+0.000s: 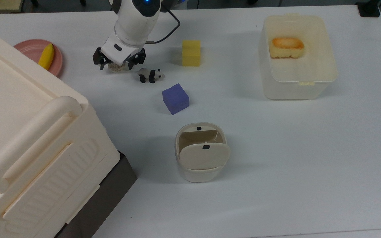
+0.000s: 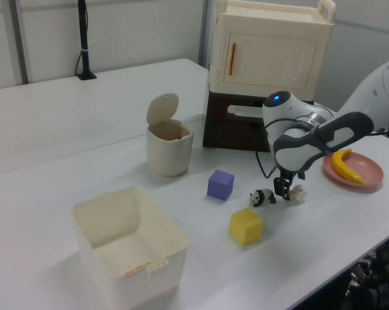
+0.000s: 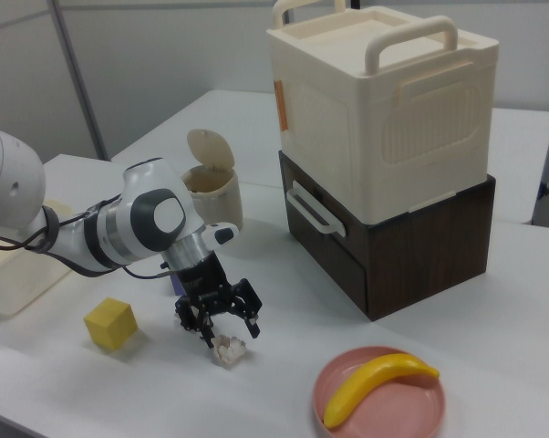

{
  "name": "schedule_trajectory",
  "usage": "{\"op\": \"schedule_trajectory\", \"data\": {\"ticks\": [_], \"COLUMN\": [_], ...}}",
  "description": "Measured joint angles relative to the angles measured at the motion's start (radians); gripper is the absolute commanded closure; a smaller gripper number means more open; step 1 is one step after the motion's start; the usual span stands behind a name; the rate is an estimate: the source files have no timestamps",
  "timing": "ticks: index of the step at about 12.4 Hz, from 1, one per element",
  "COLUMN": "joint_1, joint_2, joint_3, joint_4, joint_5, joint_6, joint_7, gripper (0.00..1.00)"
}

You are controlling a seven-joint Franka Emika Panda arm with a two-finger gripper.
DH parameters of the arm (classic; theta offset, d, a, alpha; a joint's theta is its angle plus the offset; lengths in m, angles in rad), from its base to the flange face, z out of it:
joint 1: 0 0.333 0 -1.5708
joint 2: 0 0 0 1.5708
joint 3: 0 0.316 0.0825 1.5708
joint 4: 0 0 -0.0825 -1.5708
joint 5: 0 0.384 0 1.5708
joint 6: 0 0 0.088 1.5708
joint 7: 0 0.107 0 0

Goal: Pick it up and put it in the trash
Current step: 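Lower the gripper onto the white figurine and close on it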

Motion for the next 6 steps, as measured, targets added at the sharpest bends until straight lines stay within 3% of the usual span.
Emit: {"op": "schedule_trajectory", "data": {"ticks": [6], "joint_1": [0.014], "joint_2": [0.001], "joint_3": [0.005], "joint_4": [-0.002], "joint_5": [0.0], "joint_6": [-0.004], "joint_7": [0.114], "gripper": [0.0]}}
